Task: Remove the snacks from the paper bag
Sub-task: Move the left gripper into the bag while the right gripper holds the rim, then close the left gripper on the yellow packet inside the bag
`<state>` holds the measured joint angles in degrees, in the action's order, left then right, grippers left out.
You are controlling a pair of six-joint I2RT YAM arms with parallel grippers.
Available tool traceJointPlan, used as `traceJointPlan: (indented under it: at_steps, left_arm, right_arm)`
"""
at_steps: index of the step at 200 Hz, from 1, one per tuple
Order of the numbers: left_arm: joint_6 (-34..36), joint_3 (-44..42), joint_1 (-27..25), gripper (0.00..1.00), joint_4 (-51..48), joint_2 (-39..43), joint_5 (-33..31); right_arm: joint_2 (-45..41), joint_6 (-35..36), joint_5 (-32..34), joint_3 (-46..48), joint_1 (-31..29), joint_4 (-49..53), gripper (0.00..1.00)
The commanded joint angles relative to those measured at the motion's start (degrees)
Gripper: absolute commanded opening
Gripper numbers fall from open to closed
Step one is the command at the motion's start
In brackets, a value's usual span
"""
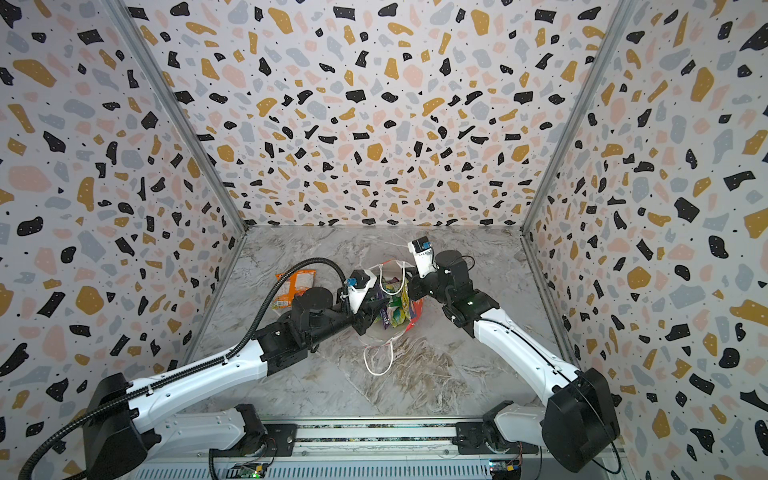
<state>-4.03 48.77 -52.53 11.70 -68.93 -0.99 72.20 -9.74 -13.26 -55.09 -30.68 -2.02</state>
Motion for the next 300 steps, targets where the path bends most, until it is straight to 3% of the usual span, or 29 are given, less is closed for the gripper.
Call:
traceJointPlan:
  at_steps: [1,76,204,255,300]
  left_arm:
    - [-7.1,1.9,-0.8,0.4,5.5,-2.0,-1.0]
    - [-17.6,1.7,-2.3,0.4,5.5,-5.6,-11.2]
    - [-25.6,9.7,-2.6,0.47,4.8,-21.2,-10.1]
    - [-25.1,12.5,-2.5,0.54,3.9,-25.7,-11.7]
    - [-24.0,14.9,-2.5,0.51,3.1,-29.8,-12.9]
  right_arm:
    - [-2.3,-2.2,-1.1,-1.9,-0.3,-5.1,0.0]
    - [-1.9,-4.6,-0.6,-0.8,-0.4,-6.8,0.0]
    - [-3.7,-4.5,-0.3,0.4,-0.4,-8.2,0.0]
    - [-4.4,-4.3,-0.6,1.1,-0.7,-8.8,0.0]
    - [-5.0,-4.3,-0.4,1.3,-1.0,-9.1,0.0]
